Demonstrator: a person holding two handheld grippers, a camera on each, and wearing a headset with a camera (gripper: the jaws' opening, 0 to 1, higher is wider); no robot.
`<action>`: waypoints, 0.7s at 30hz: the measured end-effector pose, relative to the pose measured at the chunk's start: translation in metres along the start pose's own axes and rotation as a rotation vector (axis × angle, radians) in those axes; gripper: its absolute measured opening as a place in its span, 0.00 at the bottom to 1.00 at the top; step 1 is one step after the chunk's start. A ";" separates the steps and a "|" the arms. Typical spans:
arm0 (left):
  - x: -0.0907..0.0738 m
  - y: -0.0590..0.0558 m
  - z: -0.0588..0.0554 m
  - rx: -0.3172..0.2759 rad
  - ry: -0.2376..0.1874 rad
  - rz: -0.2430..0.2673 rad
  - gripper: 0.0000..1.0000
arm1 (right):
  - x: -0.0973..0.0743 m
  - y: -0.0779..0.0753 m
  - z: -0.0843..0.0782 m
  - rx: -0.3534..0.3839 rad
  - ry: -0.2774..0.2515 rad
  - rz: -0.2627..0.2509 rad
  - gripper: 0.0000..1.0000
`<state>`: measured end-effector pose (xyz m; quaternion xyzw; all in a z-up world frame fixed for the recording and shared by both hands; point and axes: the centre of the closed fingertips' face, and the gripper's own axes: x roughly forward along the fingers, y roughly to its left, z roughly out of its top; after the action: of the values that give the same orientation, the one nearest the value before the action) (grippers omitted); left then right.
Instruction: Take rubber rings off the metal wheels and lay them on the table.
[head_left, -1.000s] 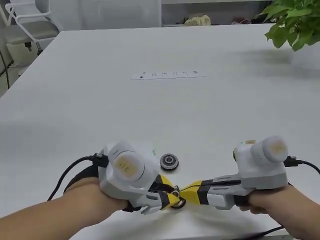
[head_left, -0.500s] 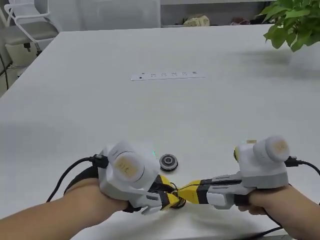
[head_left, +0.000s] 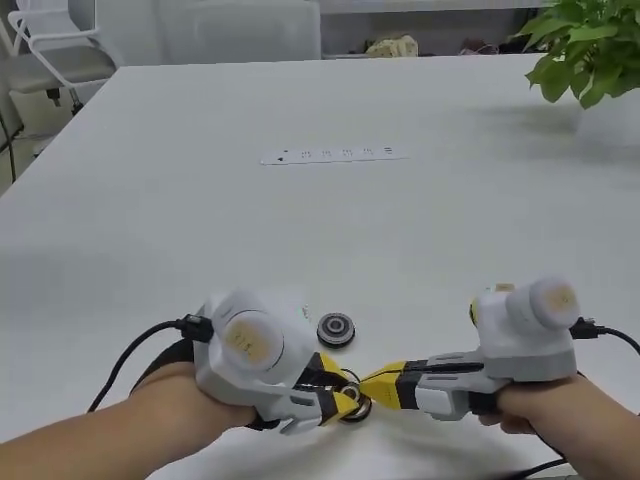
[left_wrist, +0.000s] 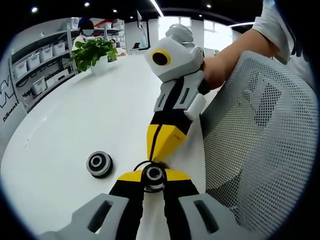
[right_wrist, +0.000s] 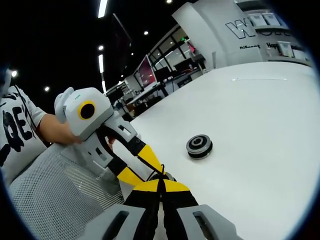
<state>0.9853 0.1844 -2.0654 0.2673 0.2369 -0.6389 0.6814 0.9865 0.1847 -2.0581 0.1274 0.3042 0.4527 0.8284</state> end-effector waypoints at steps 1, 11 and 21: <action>0.000 0.000 0.000 0.001 0.001 -0.002 0.09 | 0.000 0.000 0.000 0.000 0.000 0.000 0.00; -0.010 -0.005 0.007 -0.022 -0.011 -0.031 0.18 | -0.003 -0.001 0.007 0.018 -0.030 0.000 0.00; -0.033 -0.009 0.015 -0.036 -0.042 -0.039 0.27 | -0.006 0.002 0.012 0.007 -0.034 0.009 0.00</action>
<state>0.9738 0.1988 -2.0325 0.2369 0.2390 -0.6531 0.6784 0.9898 0.1821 -2.0454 0.1391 0.2910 0.4531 0.8310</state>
